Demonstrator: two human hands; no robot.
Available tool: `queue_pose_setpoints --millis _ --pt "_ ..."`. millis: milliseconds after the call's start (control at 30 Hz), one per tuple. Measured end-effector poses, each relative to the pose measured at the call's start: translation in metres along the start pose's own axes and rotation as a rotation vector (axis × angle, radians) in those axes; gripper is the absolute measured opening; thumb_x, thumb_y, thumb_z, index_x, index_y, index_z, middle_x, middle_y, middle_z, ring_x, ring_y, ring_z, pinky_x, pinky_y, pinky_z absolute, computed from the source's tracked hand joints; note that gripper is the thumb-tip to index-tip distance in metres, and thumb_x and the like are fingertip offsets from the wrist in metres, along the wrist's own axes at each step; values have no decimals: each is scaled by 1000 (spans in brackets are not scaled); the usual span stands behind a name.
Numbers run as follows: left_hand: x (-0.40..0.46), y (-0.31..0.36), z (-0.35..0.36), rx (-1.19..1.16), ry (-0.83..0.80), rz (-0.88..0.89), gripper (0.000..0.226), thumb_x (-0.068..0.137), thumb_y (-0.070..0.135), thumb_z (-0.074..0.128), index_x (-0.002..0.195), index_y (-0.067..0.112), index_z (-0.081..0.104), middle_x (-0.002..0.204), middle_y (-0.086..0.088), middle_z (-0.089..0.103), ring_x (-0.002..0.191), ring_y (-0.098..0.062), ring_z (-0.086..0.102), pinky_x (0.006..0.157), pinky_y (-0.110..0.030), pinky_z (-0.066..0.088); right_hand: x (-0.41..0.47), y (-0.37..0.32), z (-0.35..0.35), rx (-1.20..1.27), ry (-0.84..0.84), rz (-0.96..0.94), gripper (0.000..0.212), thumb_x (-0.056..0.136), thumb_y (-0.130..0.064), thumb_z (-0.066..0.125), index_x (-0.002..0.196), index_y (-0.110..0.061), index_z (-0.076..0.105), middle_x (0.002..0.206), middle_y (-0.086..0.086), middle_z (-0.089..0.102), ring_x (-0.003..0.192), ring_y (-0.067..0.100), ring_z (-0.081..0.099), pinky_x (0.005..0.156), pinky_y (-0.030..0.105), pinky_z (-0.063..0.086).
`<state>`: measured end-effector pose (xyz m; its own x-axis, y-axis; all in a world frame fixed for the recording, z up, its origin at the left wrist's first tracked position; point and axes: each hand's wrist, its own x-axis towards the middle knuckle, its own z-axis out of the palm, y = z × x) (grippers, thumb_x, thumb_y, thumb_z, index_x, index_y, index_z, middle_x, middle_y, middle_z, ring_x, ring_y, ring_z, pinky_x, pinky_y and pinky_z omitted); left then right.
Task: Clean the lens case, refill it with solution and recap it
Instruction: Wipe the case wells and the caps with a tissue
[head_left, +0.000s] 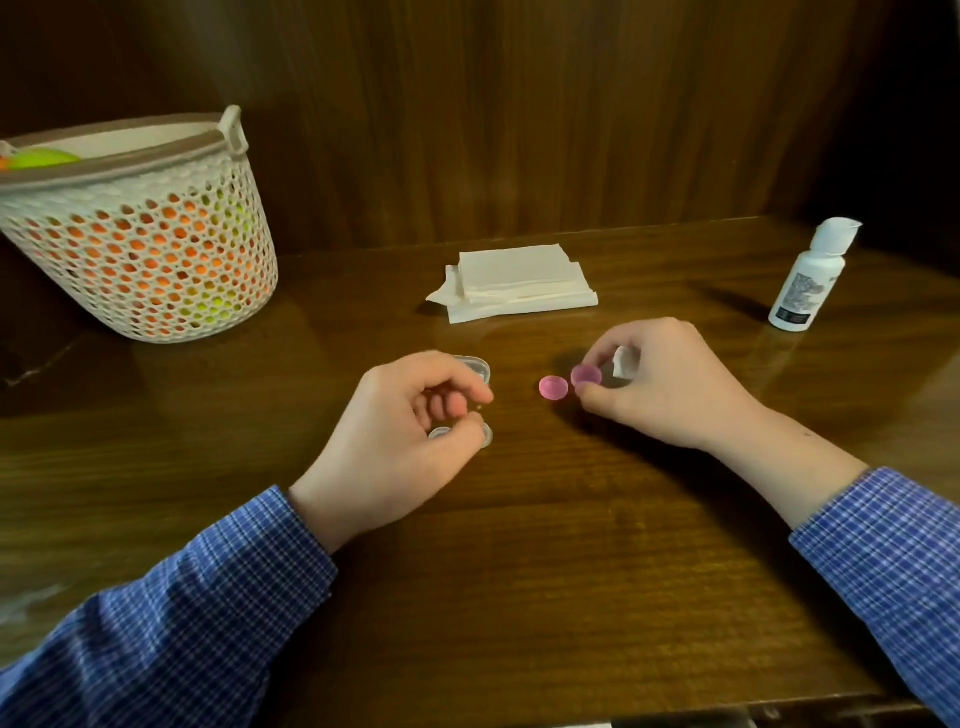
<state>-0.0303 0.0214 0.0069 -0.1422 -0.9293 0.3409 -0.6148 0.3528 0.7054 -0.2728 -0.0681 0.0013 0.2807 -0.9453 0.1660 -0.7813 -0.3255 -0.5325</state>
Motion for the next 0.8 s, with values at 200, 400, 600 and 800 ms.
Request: queue_pose_setpoints --millis 200,400,600,800 --pt "5 12 9 -753 -177 -455 33 87 17 68 117 6 70 90 -10 73 72 -18 63 60 -28 51 -26 -26 0 368 40 -419 14 82 -39 81 94 -33 79 87 -19 71 89 11 67 68 15 51" --pt "4 13 15 -1071 -384 -568 47 79 29 79 116 1 70 92 -10 69 72 -13 64 60 -24 53 -33 -34 5 428 -9 -534 20 80 -28 86 99 -28 79 80 -10 66 68 25 59 54 32 49" --pt "6 3 15 -1184 -494 -538 31 86 26 76 111 9 76 97 -7 70 80 -13 66 69 -27 55 -34 -35 5 446 -1 -522 20 79 -26 84 98 -27 78 79 -10 65 67 24 58 56 40 49" --pt "7 -3 17 -1226 -479 -490 28 92 22 69 116 9 76 104 -6 71 93 -14 68 80 -26 56 -32 -31 1 467 -40 -452 31 86 -38 70 116 -30 73 100 -18 67 98 14 64 82 19 51"
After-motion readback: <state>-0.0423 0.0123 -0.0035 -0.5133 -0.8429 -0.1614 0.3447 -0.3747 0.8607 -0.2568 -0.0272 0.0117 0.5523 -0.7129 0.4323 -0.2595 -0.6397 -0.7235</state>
